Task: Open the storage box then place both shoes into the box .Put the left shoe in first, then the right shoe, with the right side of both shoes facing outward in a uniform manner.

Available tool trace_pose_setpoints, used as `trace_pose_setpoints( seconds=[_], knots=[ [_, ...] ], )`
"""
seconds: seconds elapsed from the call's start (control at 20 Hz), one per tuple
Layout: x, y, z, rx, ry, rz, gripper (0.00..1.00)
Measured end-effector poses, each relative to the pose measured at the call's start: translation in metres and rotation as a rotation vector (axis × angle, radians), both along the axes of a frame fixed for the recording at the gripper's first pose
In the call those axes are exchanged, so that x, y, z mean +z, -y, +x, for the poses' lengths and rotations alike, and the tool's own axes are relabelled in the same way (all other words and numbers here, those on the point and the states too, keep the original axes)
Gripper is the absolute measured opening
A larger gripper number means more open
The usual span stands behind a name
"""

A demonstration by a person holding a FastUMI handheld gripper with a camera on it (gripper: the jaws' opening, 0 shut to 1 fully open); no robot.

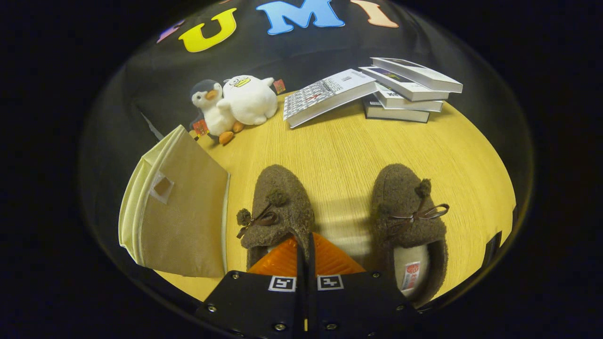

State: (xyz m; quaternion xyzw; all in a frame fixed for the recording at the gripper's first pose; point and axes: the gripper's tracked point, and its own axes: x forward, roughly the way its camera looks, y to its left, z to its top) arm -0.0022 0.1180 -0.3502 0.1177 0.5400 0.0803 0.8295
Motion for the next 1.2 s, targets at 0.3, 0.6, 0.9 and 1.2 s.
trace_pose_setpoints(
  seconds=[0.3, 0.6, 0.9, 1.2],
  knots=[
    [0.058, -0.017, 0.023, -0.060, 0.048, 0.098, 0.02],
    [0.116, -0.050, 0.041, -0.047, 0.109, 0.161, 0.02],
    [0.156, -0.108, 0.054, -0.028, 0.139, 0.253, 0.02],
    [0.159, -0.174, 0.049, 0.016, 0.116, 0.311, 0.02]
  ],
)
